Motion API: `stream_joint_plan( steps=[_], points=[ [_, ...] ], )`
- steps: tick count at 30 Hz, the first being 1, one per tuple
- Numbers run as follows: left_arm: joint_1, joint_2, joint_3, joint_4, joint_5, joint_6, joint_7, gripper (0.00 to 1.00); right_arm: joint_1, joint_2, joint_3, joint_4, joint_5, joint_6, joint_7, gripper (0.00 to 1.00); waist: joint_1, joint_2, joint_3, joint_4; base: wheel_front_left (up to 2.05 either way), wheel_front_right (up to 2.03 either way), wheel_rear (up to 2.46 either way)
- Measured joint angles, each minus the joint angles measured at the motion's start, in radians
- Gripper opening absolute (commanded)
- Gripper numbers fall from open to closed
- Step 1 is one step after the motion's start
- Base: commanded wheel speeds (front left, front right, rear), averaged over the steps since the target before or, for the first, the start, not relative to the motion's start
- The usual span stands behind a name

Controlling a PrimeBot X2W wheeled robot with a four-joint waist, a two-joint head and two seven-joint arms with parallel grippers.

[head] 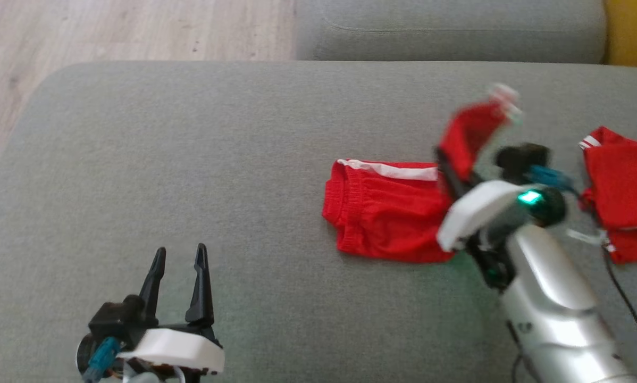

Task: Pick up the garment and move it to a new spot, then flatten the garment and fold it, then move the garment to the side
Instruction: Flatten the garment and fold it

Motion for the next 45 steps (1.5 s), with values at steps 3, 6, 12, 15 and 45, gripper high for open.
stream_joint_plan(
  steps=[3, 6, 12, 15, 45],
  points=[
    [0.0, -0.006, -0.001, 0.001, 0.0, 0.0, 0.0, 1.0, -0.005, 0.009, 0.047, -0.015, 0.0, 0.0, 0.033, 0.0, 0.0, 0.0, 0.002, 0.012, 0.0, 0.0, 0.0],
    [-0.002, -0.015, -0.002, 0.008, 0.0, -0.004, 0.0, 1.0, -0.003, 0.011, 0.112, -0.005, 0.001, 0.0, 0.086, 0.0, 0.0, 0.0, 0.005, 0.032, 0.0, 0.0, 0.0],
    [-0.003, -0.021, -0.001, 0.02, 0.0, -0.009, -0.001, 1.0, 0.007, 0.013, 0.189, 0.01, 0.026, 0.0, 0.116, 0.0, 0.0, 0.0, 0.013, 0.063, 0.0, 0.0, 0.0],
    [-0.003, -0.022, -0.001, 0.023, 0.0, -0.01, -0.001, 1.0, 0.007, 0.013, 0.199, 0.014, 0.028, 0.0, 0.113, 0.0, 0.0001, 0.0, 0.014, 0.066, 0.0, 0.0, 0.0],
    [0.002, -0.027, -0.009, 0.041, 0.0, -0.017, -0.006, 1.0, 0.11, 0.006, 0.215, -0.105, 0.041, 0.0, -0.035, 1.0, 0.0, 0.0, -0.021, 0.022, 0.0, 0.0, 0.0]
  ],
)
